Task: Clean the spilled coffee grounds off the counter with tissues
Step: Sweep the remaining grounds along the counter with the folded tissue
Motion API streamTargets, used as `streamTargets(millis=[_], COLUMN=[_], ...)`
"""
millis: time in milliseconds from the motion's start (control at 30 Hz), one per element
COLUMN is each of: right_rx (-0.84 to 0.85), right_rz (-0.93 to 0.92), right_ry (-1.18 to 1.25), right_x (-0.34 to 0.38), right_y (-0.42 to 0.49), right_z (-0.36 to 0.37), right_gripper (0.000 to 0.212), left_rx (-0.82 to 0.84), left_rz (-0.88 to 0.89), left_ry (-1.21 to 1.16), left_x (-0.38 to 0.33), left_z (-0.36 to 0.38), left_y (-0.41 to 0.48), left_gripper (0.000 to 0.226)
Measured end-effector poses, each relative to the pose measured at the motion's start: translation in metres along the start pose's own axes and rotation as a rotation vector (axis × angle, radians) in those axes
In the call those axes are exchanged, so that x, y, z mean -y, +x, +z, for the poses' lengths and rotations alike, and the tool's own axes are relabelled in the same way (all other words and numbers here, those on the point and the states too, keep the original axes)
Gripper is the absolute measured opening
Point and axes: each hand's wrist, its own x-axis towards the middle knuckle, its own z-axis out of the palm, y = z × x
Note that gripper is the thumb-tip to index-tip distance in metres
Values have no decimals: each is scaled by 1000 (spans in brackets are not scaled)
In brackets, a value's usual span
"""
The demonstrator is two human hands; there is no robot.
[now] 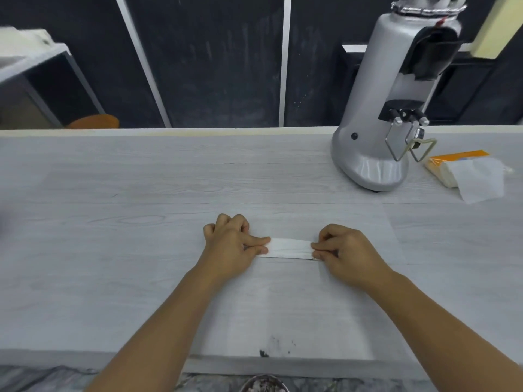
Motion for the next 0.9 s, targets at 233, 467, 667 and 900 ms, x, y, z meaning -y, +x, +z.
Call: streamTargets(millis=[233, 467, 667, 900], right_rx=[3, -14, -44, -73], right_rz=[-21, -3, 5, 16], right_ry=[-29, -70, -101, -106], right_x=[45, 91, 114, 120], right_y=[-62, -111, -132, -142], right_z=[15, 28, 36, 42], right_gripper=[8, 5, 4, 11], left_rx=[0, 65, 173, 161], left_rz=[-12, -9, -21, -10], left_ry=[-15, -200, -154, -175], left_x=[-5, -2, -2, -3], left_z=[-11, -14, -22, -26], left_y=[-79, -143, -171, -187], left_gripper=[19, 23, 28, 55])
